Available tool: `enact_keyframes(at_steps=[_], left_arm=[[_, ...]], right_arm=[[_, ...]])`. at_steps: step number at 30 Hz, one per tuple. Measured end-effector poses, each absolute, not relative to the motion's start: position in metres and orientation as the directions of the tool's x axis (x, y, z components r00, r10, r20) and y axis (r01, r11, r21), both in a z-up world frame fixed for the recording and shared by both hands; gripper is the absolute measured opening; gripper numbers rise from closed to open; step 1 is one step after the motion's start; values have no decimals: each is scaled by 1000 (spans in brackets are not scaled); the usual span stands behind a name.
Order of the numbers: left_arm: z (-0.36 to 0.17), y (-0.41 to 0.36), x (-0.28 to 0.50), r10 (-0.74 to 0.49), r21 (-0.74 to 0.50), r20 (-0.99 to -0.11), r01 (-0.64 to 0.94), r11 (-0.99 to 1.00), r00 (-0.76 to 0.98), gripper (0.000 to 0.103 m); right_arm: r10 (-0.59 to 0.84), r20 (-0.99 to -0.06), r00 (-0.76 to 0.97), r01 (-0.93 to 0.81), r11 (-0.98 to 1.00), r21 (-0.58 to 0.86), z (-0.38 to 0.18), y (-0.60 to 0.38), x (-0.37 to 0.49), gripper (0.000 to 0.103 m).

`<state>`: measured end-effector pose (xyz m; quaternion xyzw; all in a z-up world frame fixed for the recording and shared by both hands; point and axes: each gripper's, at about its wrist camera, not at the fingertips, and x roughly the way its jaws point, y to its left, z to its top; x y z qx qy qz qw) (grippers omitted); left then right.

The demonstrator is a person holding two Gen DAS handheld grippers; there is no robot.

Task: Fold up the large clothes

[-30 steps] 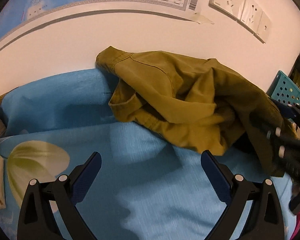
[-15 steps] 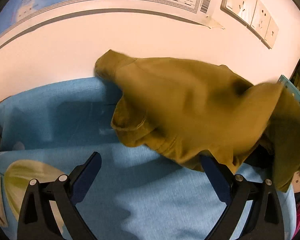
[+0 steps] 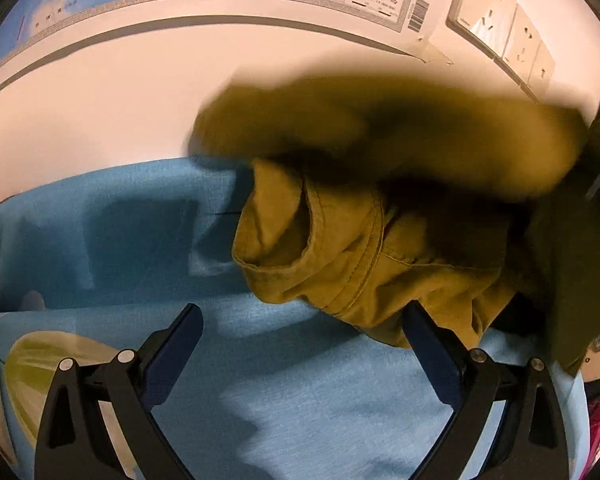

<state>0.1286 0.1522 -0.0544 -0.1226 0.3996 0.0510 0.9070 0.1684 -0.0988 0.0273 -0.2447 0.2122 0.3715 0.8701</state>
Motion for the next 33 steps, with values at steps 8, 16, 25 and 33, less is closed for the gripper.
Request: enact_keyframes(at_steps=[8, 16, 25, 33], left_arm=[[-56, 141, 131, -189, -345, -692, -88, 935, 696, 96], [-46, 104, 148, -281, -329, -641, 75, 941, 714, 46], [99, 125, 128, -333, -369, -374, 191, 910, 866, 1], [261, 116, 32, -327, -216, -82, 303, 928, 942, 1]], right_arm=[[619, -403, 674, -662, 748, 42, 106, -221, 197, 6], [646, -358, 674, -650, 749, 129, 118, -242, 192, 6], [610, -165, 775, -609, 791, 63, 213, -285, 131, 5], [636, 108, 765, -635, 771, -45, 335, -322, 7, 5]])
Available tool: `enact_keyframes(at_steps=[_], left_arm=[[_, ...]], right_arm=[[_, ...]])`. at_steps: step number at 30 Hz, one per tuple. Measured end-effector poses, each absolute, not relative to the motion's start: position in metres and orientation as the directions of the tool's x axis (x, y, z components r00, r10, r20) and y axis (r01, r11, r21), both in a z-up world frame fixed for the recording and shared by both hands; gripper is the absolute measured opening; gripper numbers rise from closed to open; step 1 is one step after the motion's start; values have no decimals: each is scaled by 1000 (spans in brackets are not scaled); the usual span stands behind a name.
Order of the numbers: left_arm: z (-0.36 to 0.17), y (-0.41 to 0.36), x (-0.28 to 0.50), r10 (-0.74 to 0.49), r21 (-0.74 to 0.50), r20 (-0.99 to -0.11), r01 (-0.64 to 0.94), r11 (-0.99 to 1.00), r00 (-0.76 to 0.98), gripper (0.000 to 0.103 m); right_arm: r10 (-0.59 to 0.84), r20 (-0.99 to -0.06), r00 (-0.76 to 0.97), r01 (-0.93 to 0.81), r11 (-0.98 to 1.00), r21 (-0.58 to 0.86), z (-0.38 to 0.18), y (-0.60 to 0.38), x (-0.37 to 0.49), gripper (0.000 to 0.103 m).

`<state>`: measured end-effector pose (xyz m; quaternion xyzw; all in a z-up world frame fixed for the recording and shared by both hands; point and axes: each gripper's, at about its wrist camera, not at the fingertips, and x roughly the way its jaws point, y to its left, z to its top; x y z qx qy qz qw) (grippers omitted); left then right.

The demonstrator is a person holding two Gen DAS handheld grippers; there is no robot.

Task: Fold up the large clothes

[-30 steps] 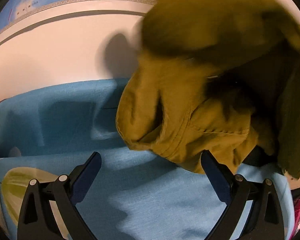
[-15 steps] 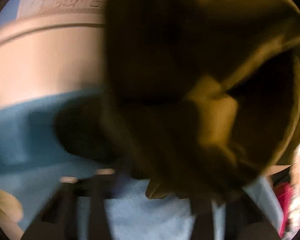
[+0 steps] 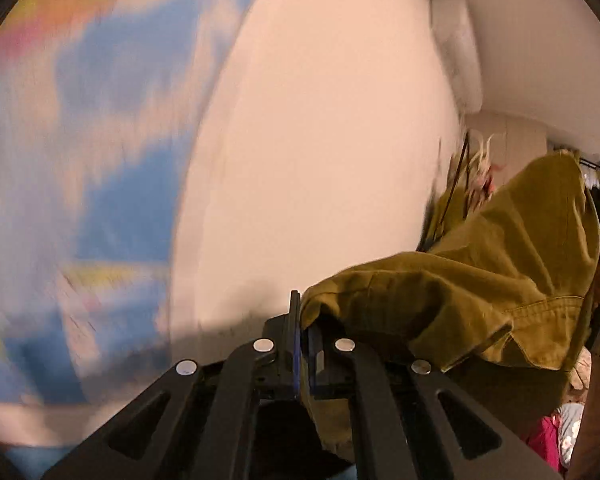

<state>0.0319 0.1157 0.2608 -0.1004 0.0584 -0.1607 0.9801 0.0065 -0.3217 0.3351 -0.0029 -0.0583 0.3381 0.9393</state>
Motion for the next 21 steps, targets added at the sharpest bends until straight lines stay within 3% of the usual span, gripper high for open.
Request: enact_keyframes(at_steps=[6, 9, 17, 21], left_arm=[[313, 110, -86, -200, -159, 120, 218, 963, 972, 1], [317, 108, -153, -123, -103, 166, 141, 985, 978, 1], [332, 102, -312, 167, 59, 159, -178, 982, 973, 1], [339, 106, -328, 307, 106, 102, -318, 942, 946, 1]], right_arm=[[726, 143, 672, -730, 683, -35, 344, -342, -58, 5], [786, 131, 604, -791, 612, -21, 332, -337, -84, 5], [930, 90, 357, -934, 355, 32, 297, -303, -144, 5], [960, 104, 261, -965, 258, 42, 290, -279, -146, 5]])
